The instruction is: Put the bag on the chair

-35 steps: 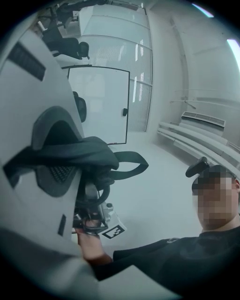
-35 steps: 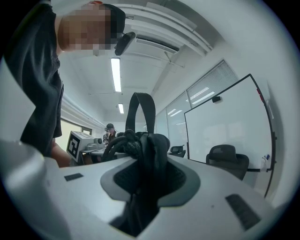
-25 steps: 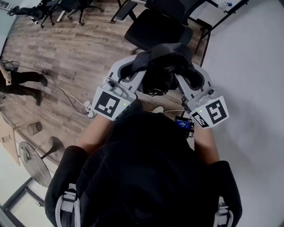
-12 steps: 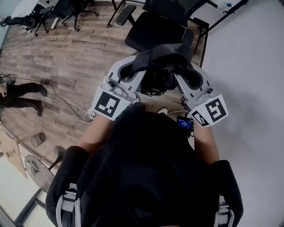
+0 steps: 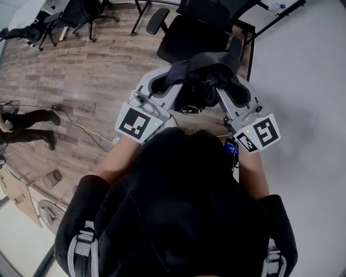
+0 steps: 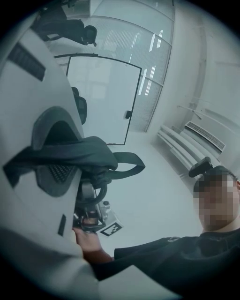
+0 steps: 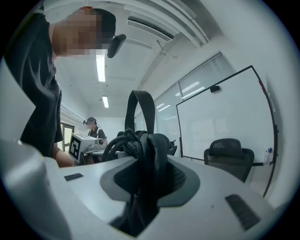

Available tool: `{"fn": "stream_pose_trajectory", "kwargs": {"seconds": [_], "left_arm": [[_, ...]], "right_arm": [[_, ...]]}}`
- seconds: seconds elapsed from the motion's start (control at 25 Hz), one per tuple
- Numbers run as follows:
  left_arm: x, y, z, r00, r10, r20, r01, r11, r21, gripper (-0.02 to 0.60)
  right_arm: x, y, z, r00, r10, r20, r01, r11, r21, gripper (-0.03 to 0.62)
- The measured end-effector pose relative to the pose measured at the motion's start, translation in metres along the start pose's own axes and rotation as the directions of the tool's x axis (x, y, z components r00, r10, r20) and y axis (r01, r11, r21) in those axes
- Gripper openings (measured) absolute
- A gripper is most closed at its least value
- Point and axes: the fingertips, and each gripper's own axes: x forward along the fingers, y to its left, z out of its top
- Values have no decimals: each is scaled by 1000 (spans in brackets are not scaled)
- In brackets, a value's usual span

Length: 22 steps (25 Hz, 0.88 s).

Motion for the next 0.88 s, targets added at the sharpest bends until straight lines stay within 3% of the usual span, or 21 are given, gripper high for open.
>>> {"fn": "stream_pose_trajectory", "kwargs": {"seconds": [0.4,0.88], "left_arm": [[10,38,11,1000,2,13,-2,1000,10,35],[67,72,18,999,33,15,-33,999,15,35]], "right_arm": [[35,-13,14,1000,10,-2,-10,1000,-8,101],[64,-74,28,998,59,28,-59,998,2,101]]}}
